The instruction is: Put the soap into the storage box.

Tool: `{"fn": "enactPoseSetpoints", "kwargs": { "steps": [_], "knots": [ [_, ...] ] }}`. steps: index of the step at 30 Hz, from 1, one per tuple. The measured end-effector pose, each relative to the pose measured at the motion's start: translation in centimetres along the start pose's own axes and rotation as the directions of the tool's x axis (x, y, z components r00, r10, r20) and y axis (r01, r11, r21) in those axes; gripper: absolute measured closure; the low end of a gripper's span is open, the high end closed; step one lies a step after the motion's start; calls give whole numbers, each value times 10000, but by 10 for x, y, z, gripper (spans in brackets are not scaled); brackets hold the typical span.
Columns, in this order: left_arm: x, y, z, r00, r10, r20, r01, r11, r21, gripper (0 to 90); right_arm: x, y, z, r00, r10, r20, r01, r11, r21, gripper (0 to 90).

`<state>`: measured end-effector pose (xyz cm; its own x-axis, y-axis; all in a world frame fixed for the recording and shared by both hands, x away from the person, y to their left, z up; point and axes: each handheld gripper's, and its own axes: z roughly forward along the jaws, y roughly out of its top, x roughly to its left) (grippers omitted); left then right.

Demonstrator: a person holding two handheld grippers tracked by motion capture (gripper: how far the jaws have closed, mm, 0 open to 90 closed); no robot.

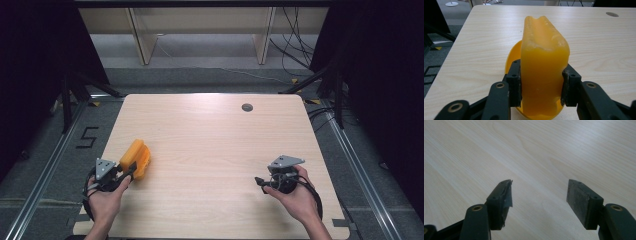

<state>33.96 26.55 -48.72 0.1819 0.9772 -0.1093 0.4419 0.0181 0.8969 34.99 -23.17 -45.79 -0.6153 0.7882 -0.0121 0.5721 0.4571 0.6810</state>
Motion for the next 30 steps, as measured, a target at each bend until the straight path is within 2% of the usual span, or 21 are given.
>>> {"fn": "enactPoseSetpoints", "kwargs": {
  "steps": [6,12,21,25,26,30],
  "knots": [
    [-2,2,-2,9996,278,-23,-278,9996,55,531,0,0,0,10000,0,-26,0,10000,11,376],
    [-1,3,-5,9995,321,40,-321,9995,40,497,0,0,0,10000,-2,-17,2,10000,33,375],
    [-1,7,-15,9993,377,-39,-378,9991,-179,495,0,-1,0,10000,9,-30,-9,10000,56,375],
    [-1,8,-20,9992,394,-117,-397,9987,-311,523,0,-1,0,10000,-11,-41,11,10000,73,374],
    [-2,9,-21,9991,397,-129,-401,9986,-331,530,1,0,-1,9999,143,-68,-143,9998,127,375],
    [-1,9,-22,9988,421,-236,-429,9985,-333,559,1,0,0,9998,178,-63,-177,9998,121,375]
  ]
}}
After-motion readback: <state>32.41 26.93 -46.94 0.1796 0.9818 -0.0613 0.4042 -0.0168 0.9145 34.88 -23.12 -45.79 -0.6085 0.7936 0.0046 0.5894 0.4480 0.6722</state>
